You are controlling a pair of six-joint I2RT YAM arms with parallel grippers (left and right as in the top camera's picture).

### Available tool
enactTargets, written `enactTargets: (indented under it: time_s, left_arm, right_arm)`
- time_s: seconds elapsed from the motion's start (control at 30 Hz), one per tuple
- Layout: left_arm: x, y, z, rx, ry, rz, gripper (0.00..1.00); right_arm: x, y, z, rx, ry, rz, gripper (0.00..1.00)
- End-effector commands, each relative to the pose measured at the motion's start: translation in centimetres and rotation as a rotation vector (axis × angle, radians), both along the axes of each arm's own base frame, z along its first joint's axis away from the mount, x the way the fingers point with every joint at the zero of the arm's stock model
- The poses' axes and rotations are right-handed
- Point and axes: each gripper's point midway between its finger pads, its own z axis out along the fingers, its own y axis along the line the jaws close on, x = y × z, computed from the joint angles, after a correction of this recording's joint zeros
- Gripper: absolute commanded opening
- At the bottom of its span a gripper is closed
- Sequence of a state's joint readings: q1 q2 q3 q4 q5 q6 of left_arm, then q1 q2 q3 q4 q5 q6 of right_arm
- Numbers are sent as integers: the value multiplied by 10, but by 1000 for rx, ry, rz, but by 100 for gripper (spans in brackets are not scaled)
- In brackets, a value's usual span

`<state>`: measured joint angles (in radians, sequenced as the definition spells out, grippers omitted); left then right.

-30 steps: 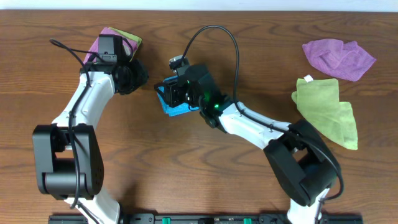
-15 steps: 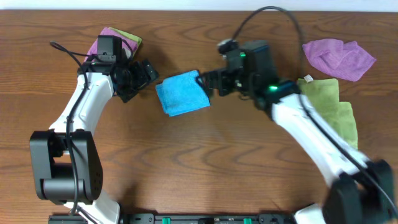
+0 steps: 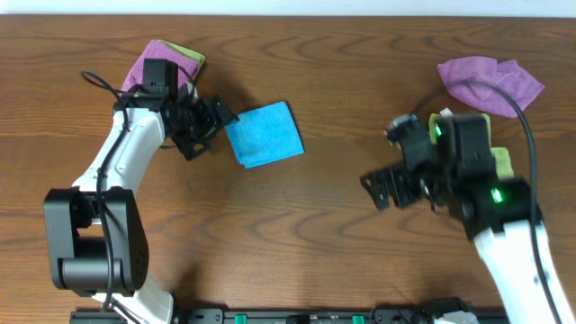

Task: Fold the cloth
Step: 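Release the folded blue cloth and retract the right gripper to the right, then grasp the folded blue cloth's edge with the left gripper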

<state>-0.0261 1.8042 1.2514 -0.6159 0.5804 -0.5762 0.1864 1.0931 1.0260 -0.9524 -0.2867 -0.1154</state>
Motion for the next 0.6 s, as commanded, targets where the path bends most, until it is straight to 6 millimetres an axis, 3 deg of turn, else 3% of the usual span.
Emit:
enactTargets:
  time_s: [0.0,0.1,0.27,0.57]
  left_arm:
    - [-14,-7,-3,-60,32,-1,95]
    - [-23,-12,-13,-105,56,4,95]
    - [-37,-21,-29,-170,99,24,95]
    - [-50,-48,-52,-224,112,58,95]
  right_arm:
    - [-20,-18,-10,-31,-22,-80,99]
    - [-43,-26,-23,-9,-42,-140,99]
    - [-62,-33,-29,119,-87,-325,99]
    - [-77,-40,-30,157,-140,-383,99]
